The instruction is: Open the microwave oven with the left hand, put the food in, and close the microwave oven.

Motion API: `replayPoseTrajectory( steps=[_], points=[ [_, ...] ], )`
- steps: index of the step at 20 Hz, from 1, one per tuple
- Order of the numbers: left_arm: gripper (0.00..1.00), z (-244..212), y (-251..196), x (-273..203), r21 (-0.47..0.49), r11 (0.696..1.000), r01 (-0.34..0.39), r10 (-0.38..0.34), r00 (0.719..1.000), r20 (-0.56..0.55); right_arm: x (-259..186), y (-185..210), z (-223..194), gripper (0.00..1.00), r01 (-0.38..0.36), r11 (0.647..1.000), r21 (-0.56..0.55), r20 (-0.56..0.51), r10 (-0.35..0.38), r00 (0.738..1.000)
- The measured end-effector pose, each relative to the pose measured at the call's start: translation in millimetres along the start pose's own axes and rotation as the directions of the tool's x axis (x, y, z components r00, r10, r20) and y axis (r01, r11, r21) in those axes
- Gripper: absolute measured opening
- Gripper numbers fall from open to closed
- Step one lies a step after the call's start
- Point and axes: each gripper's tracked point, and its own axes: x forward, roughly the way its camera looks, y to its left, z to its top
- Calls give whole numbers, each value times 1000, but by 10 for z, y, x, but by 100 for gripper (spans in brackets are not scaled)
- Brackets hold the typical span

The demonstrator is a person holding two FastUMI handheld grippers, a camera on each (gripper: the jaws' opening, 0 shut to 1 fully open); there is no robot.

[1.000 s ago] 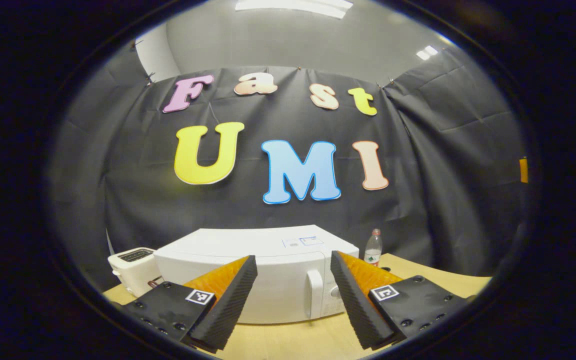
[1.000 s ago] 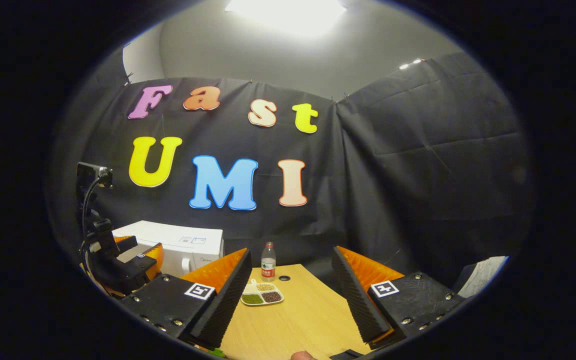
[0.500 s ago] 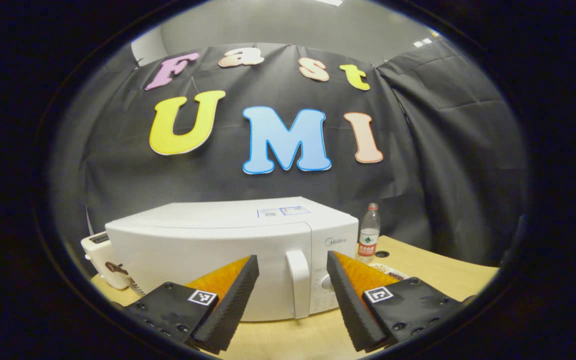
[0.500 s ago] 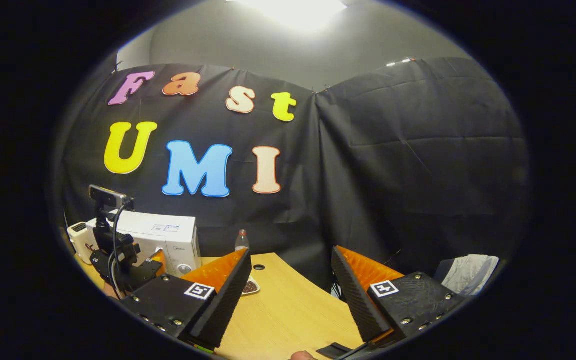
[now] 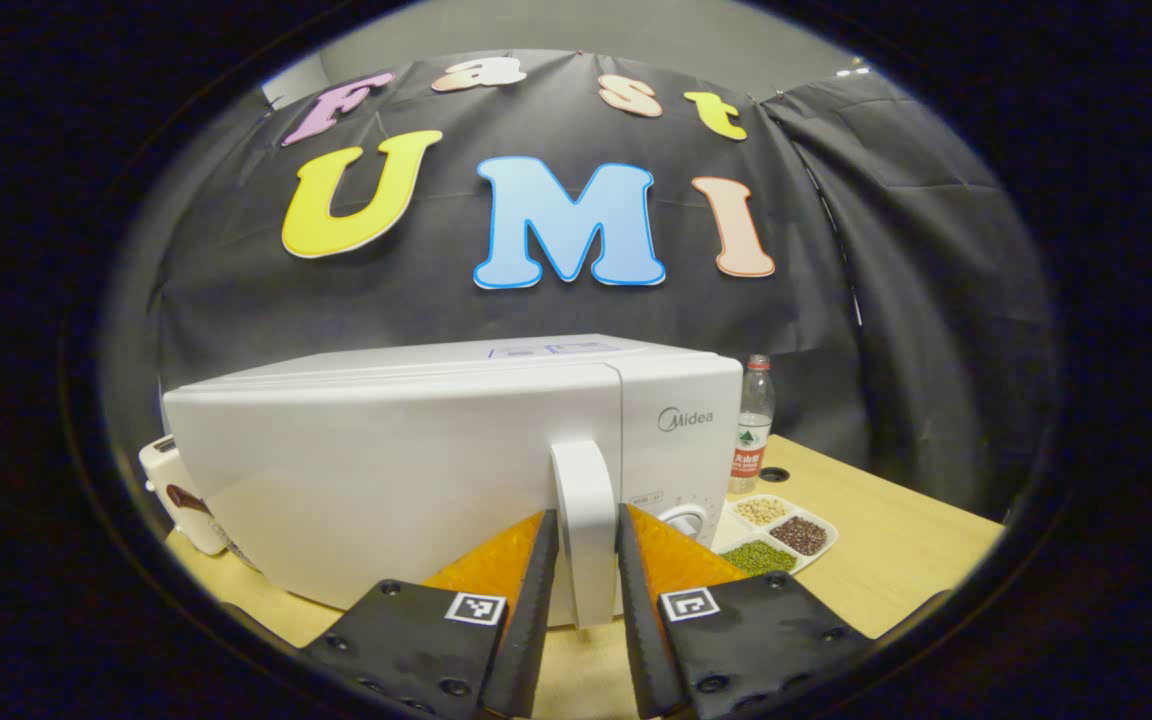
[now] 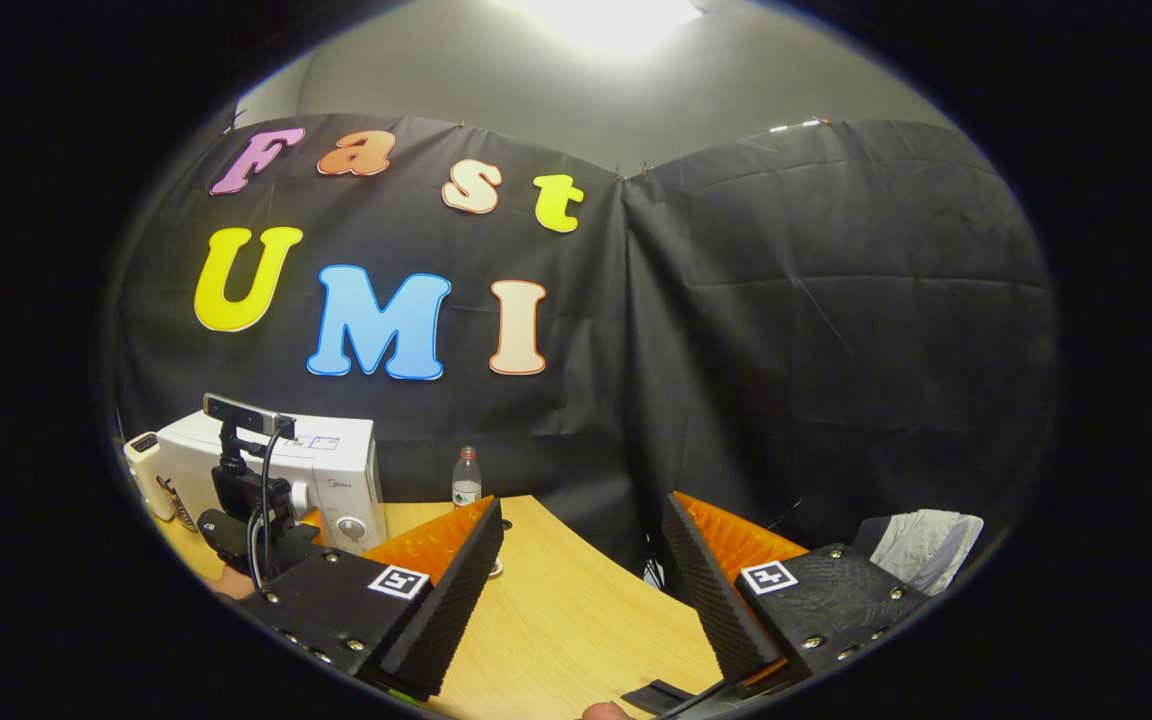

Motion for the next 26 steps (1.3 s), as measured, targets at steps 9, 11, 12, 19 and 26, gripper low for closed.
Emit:
replayPoseTrajectory(
  steps=[9, 11, 12, 19, 26],
  points=[
    [22, 15, -11, 14, 54, 998, -22, 22, 1000, -7, -19, 62, -5, 98, -22, 999, -31, -6, 22, 1000],
    [16, 21, -29, -17, 21, 1000, -6, 6, 1000, -2, -37, 92, 2, 98, -34, 999, -32, -5, 34, 999],
    [14, 1, -29, -2, 27, 1000, -3, 3, 1000, -9, -46, 100, 2, 98, -41, 998, -37, -3, 41, 999],
    [9, 39, -14, -25, 15, 1000, 4, -4, 999, -33, -61, 247, 73, 98, -116, 991, -67, 21, 118, 993],
    [13, -85, -48, -591, 8, 1000, 9, -9, 1000, -26, 41, 272, 64, 98, -200, 979, -41, 21, 201, 979]
  ],
)
